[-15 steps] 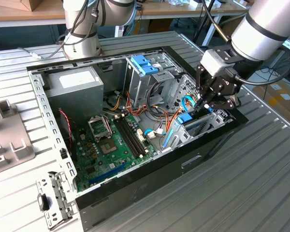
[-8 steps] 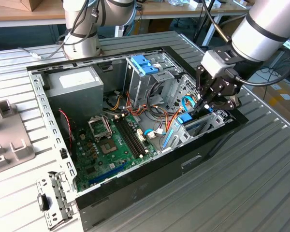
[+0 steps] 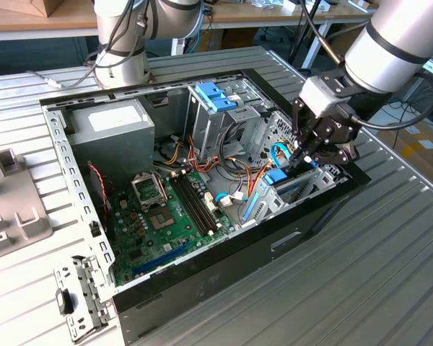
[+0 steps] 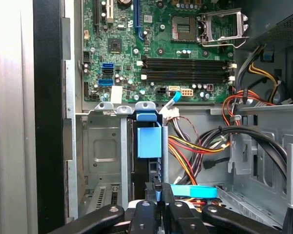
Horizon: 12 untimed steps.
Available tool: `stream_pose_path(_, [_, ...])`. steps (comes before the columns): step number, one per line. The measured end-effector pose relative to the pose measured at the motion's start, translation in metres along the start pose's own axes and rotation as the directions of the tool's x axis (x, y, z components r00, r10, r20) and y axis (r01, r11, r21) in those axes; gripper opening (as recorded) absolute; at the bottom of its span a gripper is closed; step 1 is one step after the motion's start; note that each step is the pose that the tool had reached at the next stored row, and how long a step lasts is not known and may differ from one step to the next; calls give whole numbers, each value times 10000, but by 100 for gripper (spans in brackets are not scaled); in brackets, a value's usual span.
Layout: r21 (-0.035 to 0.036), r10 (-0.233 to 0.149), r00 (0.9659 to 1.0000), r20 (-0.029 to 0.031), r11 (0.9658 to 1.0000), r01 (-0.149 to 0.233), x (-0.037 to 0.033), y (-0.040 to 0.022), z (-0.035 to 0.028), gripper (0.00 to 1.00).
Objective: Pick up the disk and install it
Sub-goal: 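Insert the second disk wire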
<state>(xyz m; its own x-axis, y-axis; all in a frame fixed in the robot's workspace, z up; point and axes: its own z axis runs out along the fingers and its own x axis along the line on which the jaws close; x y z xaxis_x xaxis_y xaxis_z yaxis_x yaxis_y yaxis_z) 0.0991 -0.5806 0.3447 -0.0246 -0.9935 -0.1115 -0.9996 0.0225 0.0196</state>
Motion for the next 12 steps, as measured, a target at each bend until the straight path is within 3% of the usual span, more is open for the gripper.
stream_pose_path(12, [-9, -27, 10000, -9, 10000, 27, 14, -3, 24, 16])
